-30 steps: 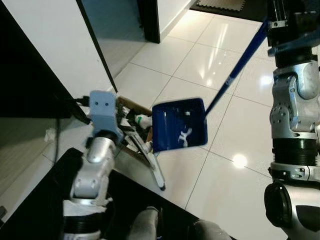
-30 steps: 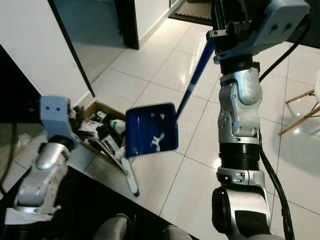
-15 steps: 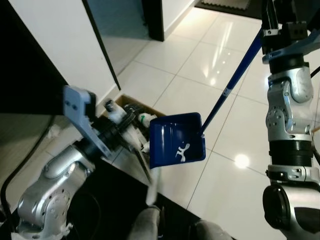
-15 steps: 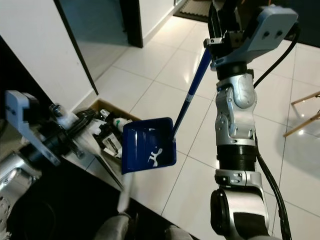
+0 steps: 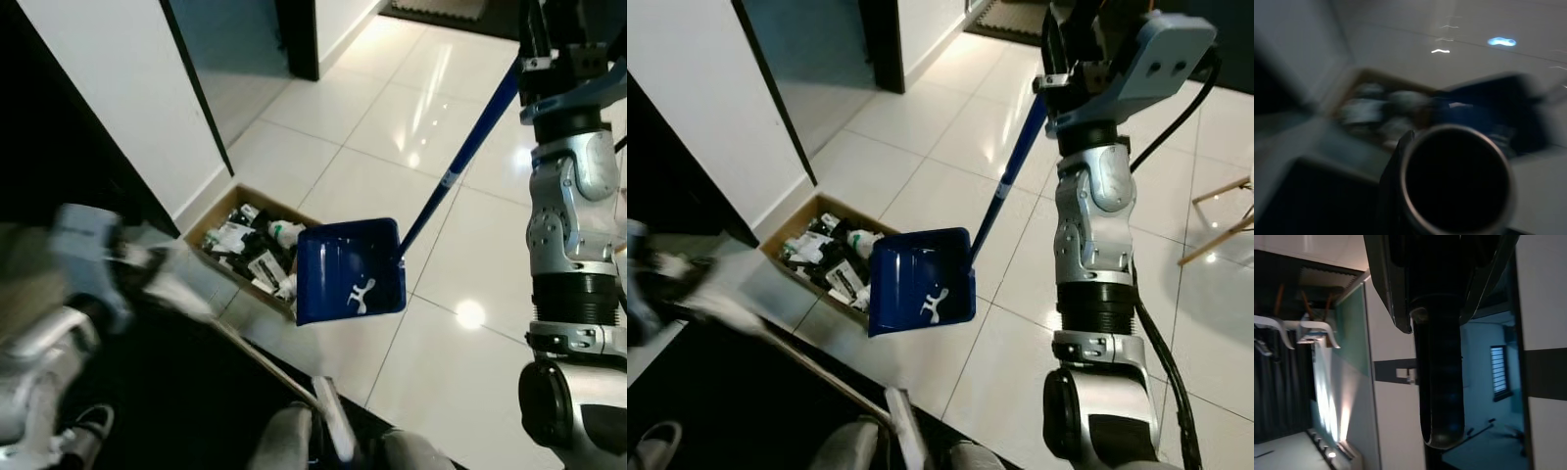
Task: Sweep floor
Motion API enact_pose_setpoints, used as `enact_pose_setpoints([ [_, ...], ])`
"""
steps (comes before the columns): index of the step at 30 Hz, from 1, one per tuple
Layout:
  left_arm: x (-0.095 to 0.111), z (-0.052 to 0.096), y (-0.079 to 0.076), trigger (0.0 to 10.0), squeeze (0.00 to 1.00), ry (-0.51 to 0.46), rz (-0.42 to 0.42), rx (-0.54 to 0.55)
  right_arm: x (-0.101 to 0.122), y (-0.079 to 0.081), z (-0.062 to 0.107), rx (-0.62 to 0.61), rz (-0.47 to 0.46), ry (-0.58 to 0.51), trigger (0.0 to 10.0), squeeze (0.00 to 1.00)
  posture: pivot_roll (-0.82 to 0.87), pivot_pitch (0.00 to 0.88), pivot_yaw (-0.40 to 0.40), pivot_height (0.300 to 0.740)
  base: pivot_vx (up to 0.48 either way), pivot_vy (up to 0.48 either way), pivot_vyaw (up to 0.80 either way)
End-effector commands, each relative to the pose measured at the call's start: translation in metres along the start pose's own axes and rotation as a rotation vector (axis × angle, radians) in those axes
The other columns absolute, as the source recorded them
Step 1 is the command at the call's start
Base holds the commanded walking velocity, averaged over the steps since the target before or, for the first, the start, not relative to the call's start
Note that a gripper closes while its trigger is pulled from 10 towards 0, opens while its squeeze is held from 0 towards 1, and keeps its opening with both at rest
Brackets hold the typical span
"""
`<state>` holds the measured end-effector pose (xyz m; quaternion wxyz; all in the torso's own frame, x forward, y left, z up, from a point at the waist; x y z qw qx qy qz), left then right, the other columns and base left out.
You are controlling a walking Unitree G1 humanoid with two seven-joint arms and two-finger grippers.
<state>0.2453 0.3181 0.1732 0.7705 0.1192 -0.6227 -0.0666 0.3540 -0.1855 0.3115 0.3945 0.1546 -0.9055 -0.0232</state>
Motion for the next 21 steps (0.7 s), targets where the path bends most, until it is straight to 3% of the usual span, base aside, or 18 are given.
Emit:
enact_pose_setpoints([
  [1, 0.011, 0.007, 0.042, 10.0, 0.00, -0.014, -0.106, 0.265, 0.009, 0.005, -0.005, 0.016, -0.016, -0.058, 10.0, 0.00, 0.14, 0.103, 0.048, 0.740, 0.000, 0.000, 0.00],
  [5, -0.009, 0.015, 0.077, 10.0, 0.00, 0.113, -0.077, 0.584, 0.008, 0.005, -0.005, 0.019, -0.017, -0.057, 10.0, 0.00, 0.13, 0.103, 0.049, 0.740, 0.000, 0.000, 0.00],
  [9, -0.010, 0.016, 0.082, 10.0, 0.00, 0.107, -0.088, 0.644, 0.008, 0.005, -0.004, 0.018, -0.018, -0.055, 10.0, 0.00, 0.13, 0.105, 0.047, 0.740, 0.000, 0.000, 0.00],
  [13, 0.000, 0.009, 0.076, 10.0, 0.00, 0.036, -0.135, 0.625, 0.008, 0.004, -0.004, 0.018, -0.016, -0.054, 10.0, 0.00, 0.13, 0.105, 0.047, 0.740, 0.000, 0.000, 0.00],
  [15, 0.011, -0.001, 0.060, 10.0, 0.00, -0.037, -0.194, 0.580, 0.010, 0.005, -0.005, 0.024, -0.011, -0.059, 10.0, 0.00, 0.13, 0.101, 0.046, 0.740, 0.000, 0.000, 0.00],
  [18, 0.019, -0.008, 0.047, 10.0, 0.00, -0.097, -0.181, 0.578, 0.012, 0.008, -0.006, 0.038, -0.003, -0.070, 10.0, 0.00, 0.13, 0.099, 0.047, 0.740, 0.000, 0.000, 0.00],
  [21, 0.021, -0.011, 0.045, 10.0, 0.00, -0.123, -0.143, 0.614, 0.013, 0.008, -0.007, 0.038, 0.009, -0.076, 10.0, 0.00, 0.12, 0.099, 0.047, 0.740, 0.277, 0.000, 0.00],
])
Point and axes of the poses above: a point about 5 cm out from each wrist's last joint towards the gripper, its own z axis pointing back from the gripper into the wrist, its own x axis along the axis of the wrist's last joint, y = z × x, the point moved 1 cm from there along -z, pointing out of the wrist towards the gripper, and after that the axes turned 9 degrees about -z, right-handed, at the moved point
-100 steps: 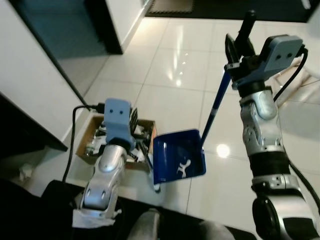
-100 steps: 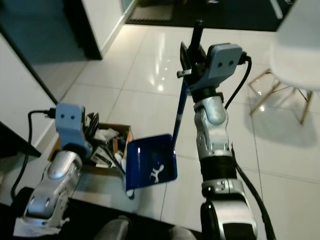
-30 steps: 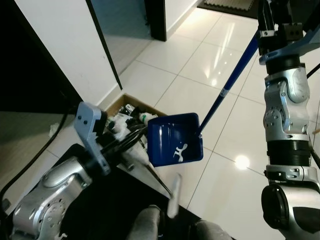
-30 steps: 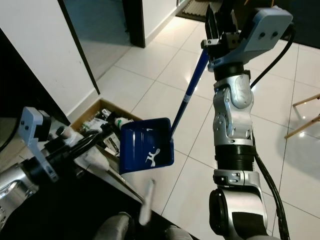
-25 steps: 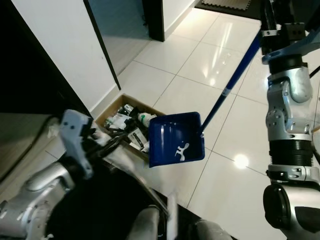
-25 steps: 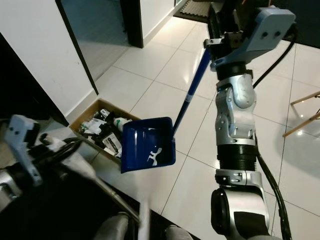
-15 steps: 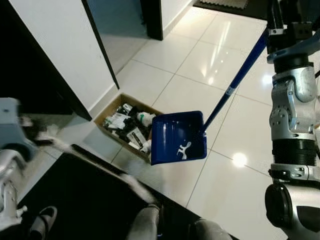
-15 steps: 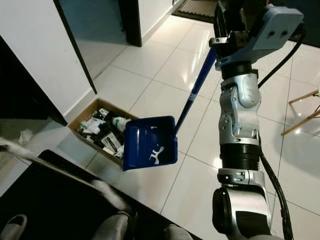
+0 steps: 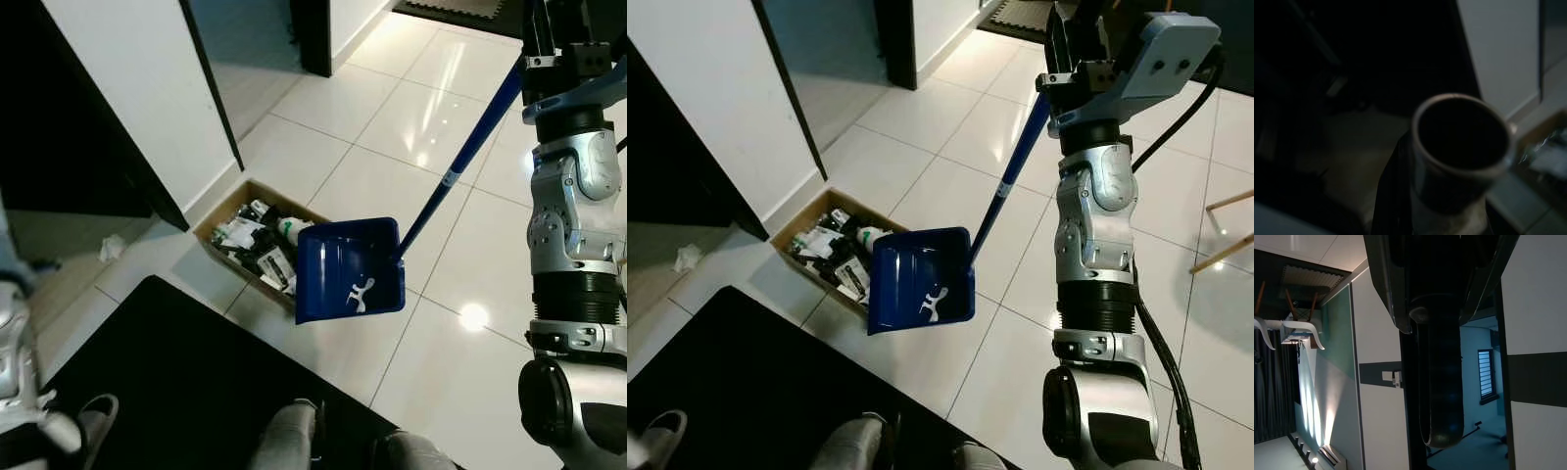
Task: Sweep floor
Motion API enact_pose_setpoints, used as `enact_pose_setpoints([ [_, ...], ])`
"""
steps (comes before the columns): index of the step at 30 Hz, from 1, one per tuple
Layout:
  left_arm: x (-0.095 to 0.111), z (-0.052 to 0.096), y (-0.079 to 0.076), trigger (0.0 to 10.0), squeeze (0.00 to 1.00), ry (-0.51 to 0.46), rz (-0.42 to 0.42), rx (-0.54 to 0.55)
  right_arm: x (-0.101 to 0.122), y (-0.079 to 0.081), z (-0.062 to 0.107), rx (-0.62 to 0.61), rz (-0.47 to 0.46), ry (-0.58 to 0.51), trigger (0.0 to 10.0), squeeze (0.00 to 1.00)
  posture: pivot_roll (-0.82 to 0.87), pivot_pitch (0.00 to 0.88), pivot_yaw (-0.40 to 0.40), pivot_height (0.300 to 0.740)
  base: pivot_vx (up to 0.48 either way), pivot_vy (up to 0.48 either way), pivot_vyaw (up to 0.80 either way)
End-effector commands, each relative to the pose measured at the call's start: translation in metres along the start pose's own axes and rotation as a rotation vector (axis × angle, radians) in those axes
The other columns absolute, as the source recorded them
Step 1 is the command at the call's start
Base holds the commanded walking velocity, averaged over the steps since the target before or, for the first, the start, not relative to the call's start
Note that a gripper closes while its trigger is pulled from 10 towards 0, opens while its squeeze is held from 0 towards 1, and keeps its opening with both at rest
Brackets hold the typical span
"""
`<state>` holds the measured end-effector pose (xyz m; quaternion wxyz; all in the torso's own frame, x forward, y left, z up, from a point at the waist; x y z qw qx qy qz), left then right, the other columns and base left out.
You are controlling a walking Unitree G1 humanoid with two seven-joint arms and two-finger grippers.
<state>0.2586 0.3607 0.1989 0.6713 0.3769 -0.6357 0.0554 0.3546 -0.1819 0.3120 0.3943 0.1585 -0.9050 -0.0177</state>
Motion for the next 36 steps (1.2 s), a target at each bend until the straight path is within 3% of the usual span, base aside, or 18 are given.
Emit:
enact_pose_setpoints([
  [1, 0.0051, 0.0013, -0.0005, 10.0, 0.00, -0.037, 0.012, 0.034, 0.0142, 0.0051, -0.0057, 0.025, 0.012, -0.077, 10.0, 0.00, 0.12, 0.099, 0.047, 0.740, 0.416, 0.000, 0.00],
  [36, 0.0062, -0.0027, -0.0075, 10.0, 0.00, -0.056, 0.037, 0.074, 0.0094, 0.0127, -0.0055, 0.053, -0.013, -0.067, 10.0, 0.00, 0.12, 0.097, 0.046, 0.740, 0.480, 0.000, 0.00],
])
Point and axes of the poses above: a point about 5 cm out from each wrist's last joint towards the gripper, its own z axis pointing back from the gripper into the wrist, its own x axis along the axis of the wrist's last joint, y = z × x, the point moved 1 cm from there along -z, pointing out of the wrist towards the gripper, and after that the axes turned 9 degrees about -z, right-handed, at the moved point
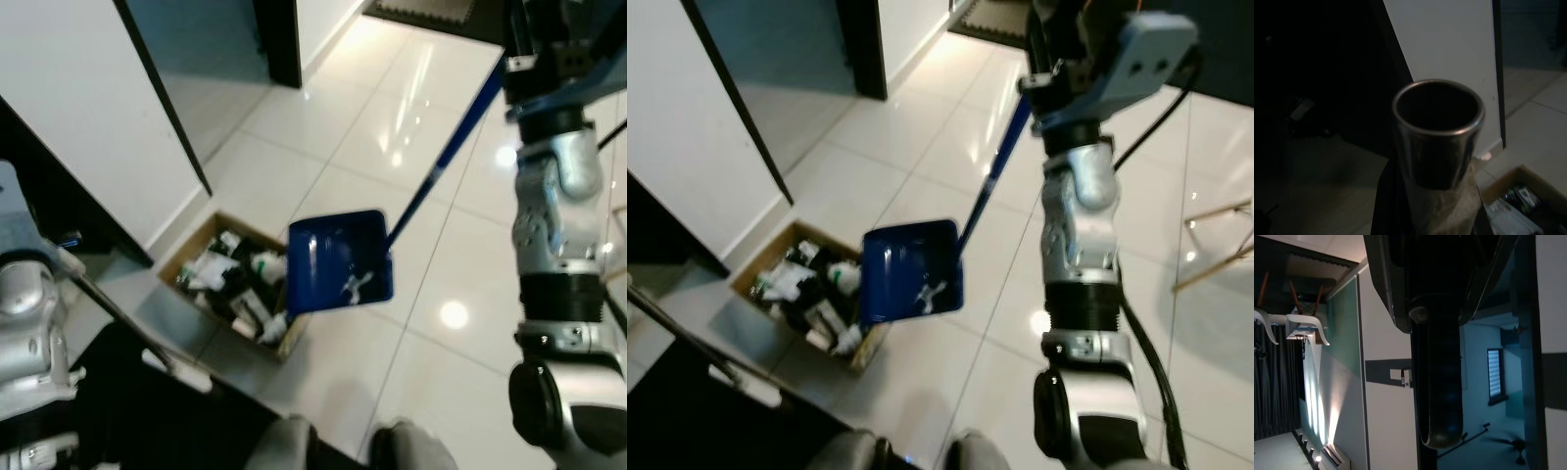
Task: Sweep floor
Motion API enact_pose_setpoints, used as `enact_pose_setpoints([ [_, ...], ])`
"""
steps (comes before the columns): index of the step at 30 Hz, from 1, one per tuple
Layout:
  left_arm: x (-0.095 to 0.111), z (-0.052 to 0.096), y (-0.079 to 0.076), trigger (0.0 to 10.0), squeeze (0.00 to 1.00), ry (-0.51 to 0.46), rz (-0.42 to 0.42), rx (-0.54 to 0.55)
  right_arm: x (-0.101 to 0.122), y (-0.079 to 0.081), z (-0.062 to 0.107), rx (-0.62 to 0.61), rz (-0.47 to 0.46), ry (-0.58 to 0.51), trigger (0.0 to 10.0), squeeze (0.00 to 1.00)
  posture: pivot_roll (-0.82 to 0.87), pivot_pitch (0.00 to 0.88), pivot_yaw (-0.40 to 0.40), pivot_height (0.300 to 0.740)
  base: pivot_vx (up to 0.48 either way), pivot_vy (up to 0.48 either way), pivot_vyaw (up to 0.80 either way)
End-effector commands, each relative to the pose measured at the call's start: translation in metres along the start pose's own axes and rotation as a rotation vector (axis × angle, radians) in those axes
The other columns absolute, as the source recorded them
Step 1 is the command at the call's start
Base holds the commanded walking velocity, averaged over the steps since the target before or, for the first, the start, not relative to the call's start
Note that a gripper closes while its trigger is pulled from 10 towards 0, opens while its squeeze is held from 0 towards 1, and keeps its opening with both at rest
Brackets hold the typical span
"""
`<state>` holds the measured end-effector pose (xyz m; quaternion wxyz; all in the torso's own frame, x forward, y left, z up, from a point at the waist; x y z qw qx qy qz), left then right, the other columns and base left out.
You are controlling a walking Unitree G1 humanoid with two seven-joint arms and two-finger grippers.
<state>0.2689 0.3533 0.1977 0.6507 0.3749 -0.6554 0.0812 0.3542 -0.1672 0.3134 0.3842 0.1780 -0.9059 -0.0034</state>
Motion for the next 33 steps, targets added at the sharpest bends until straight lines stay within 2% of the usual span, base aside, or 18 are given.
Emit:
enact_pose_setpoints([
  [1, 0.003, 0.001, 0.004, 10.0, 0.00, -0.024, -0.017, 0.030, 0.013, -0.001, -0.003, 0.009, 0.012, -0.053, 10.0, 0.00, 0.12, 0.097, 0.046, 0.740, 0.480, 0.000, 0.00],
  [8, 0.002, 0.001, 0.004, 10.0, 0.00, -0.020, -0.014, 0.033, 0.012, 0.000, -0.004, 0.014, 0.010, -0.049, 10.0, 0.00, 0.13, 0.094, 0.043, 0.740, 0.364, 0.000, 0.00],
  [15, 0.000, 0.002, 0.004, 10.0, 0.00, -0.016, -0.007, 0.040, 0.009, 0.001, -0.003, 0.023, 0.011, -0.036, 10.0, 0.00, 0.13, 0.091, 0.043, 0.740, 0.000, 0.000, 0.00],
  [19, -0.001, 0.002, 0.003, 10.0, 0.00, -0.012, -0.006, 0.036, 0.006, 0.010, -0.006, 0.067, -0.009, -0.030, 10.0, 0.00, 0.13, 0.090, 0.044, 0.740, 0.000, 0.000, 0.00],
  [21, -0.001, 0.002, 0.002, 10.0, 0.00, -0.010, -0.006, 0.033, 0.003, 0.021, -0.014, 0.107, -0.025, -0.040, 10.0, 0.00, 0.13, 0.091, 0.046, 0.740, 0.000, 0.000, 0.00],
  [24, 0.000, 0.002, 0.002, 10.0, 0.00, -0.011, -0.006, 0.034, 0.001, 0.029, -0.019, 0.125, -0.030, -0.056, 10.0, 0.00, 0.14, 0.091, 0.045, 0.740, 0.000, 0.000, 0.00],
  [33, -0.002, 0.009, 0.008, 10.0, 0.00, -0.011, -0.009, 0.050, -0.004, 0.071, -0.039, 0.267, 0.034, -0.107, 10.0, 0.00, 0.19, 0.092, 0.010, 0.740, 0.000, 0.000, 0.00],
])
Point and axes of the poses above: a point about 5 cm out from each wrist's last joint towards the gripper, its own z axis pointing back from the gripper into the wrist, its own x axis along the axis of the wrist's last joint, y = z × x, the point moved 1 cm from there along -z, pointing out of the wrist towards the gripper, and after that the axes turned 9 degrees about -z, right-handed, at the moved point
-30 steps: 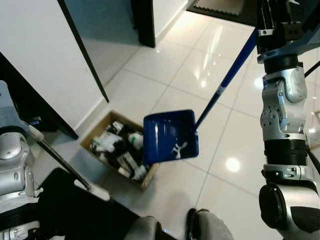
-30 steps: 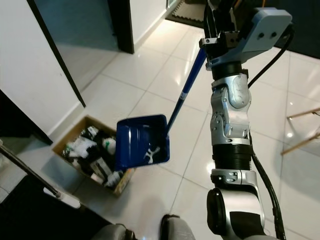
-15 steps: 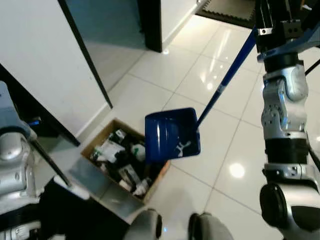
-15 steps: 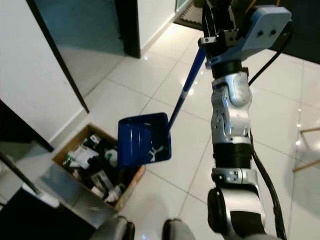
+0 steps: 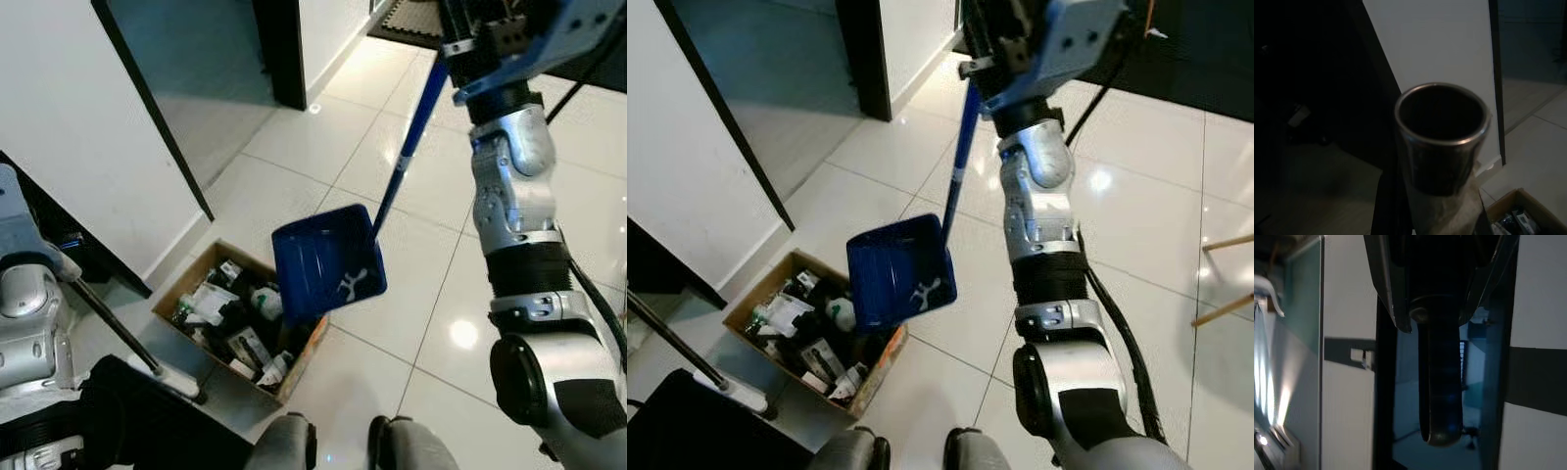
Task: Sweep floor
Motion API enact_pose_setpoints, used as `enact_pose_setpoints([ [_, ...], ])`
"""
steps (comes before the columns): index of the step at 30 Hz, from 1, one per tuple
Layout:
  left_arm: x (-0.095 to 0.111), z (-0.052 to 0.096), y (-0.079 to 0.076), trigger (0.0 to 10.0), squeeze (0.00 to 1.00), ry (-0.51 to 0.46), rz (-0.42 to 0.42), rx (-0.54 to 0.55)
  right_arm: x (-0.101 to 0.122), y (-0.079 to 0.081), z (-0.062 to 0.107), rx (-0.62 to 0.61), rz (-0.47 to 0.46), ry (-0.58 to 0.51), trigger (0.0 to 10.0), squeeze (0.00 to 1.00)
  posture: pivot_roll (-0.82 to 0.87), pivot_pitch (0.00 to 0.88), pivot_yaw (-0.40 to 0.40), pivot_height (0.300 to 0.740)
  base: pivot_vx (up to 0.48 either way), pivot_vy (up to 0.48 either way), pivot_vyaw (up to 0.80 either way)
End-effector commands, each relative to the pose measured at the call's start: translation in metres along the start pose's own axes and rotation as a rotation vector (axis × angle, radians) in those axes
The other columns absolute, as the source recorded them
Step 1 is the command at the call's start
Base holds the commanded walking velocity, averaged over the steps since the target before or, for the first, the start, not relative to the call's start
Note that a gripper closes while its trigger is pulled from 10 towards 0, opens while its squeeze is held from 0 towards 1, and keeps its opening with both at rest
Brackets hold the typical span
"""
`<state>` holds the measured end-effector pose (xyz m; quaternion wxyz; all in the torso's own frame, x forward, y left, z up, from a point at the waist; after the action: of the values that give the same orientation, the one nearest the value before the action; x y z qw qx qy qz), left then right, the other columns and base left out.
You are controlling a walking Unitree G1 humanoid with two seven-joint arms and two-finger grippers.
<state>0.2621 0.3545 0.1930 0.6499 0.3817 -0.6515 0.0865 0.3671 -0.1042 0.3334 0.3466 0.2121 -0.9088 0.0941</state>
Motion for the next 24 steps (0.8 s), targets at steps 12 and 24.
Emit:
enact_pose_setpoints([
  [12, -0.008, 0.030, 0.023, 10.0, 0.00, 0.007, -0.024, 0.093, 0.009, 0.063, -0.038, 0.257, 0.117, -0.169, 10.0, 0.00, 0.28, 0.104, -0.056, 0.740, 0.000, 0.000, 0.00],
  [24, -0.014, 0.046, 0.025, 10.0, 0.00, 0.029, -0.028, 0.109, 0.013, 0.099, -0.047, 0.352, 0.068, -0.251, 10.0, 0.00, 0.33, 0.111, -0.094, 0.740, 0.000, 0.000, 0.00],
])
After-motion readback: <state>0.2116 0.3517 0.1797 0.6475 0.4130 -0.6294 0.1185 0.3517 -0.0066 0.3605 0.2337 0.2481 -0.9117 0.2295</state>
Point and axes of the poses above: a point about 5 cm out from each wrist's last joint towards the gripper, its own z axis pointing back from the gripper into the wrist, its own x axis along the axis of the wrist's last joint, y = z × x, the point moved 1 cm from there along -z, pointing out of the wrist towards the gripper, and after that the axes turned 9 degrees about -z, right-handed, at the moved point
